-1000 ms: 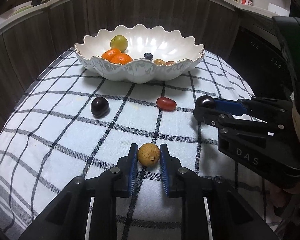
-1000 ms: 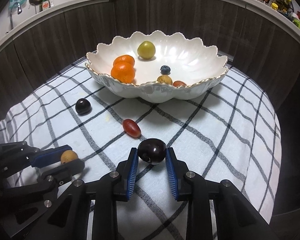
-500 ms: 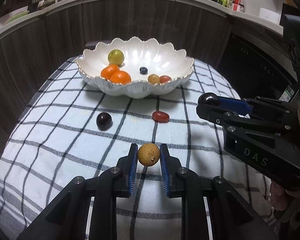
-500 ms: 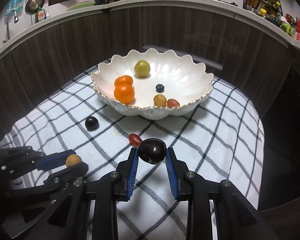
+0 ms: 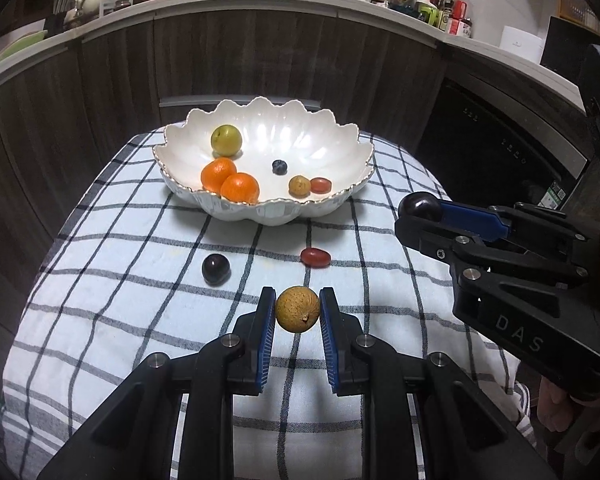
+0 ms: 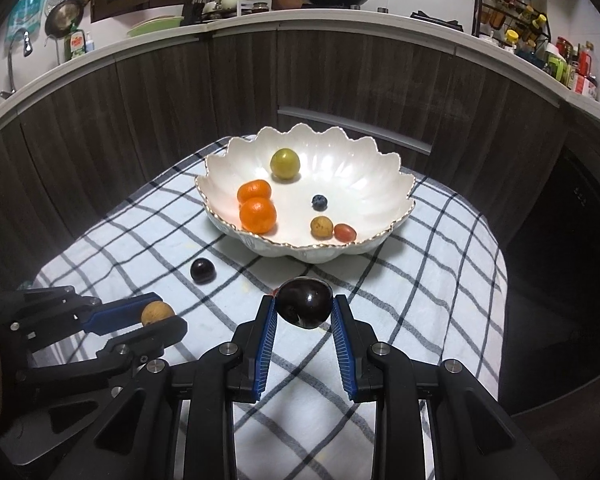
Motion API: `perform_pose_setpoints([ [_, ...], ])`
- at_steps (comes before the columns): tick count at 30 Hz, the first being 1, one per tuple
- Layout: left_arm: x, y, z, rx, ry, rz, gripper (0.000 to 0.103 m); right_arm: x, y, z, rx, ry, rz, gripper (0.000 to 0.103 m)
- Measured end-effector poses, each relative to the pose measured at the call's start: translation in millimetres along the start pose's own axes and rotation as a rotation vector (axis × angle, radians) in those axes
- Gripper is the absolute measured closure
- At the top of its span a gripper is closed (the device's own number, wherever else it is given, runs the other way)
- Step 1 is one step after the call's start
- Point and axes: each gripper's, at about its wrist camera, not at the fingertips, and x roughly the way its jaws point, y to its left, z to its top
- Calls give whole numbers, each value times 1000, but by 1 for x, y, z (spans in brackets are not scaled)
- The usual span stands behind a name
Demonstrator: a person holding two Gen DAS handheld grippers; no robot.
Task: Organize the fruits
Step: 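Close the right gripper on the dark grape while the left gripper grasps the longan, then lift the dark grape and longan and carry both over the bowl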
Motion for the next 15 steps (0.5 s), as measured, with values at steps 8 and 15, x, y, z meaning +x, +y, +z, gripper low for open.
perform_pose_setpoints([
  [8,-8,10,13,23,-19,-13,80,-8,5,14,28,-19,-16,74],
  [15,-10,21,32,34,-30,-24,80,-9,10,30,36,-36,-23,74],
])
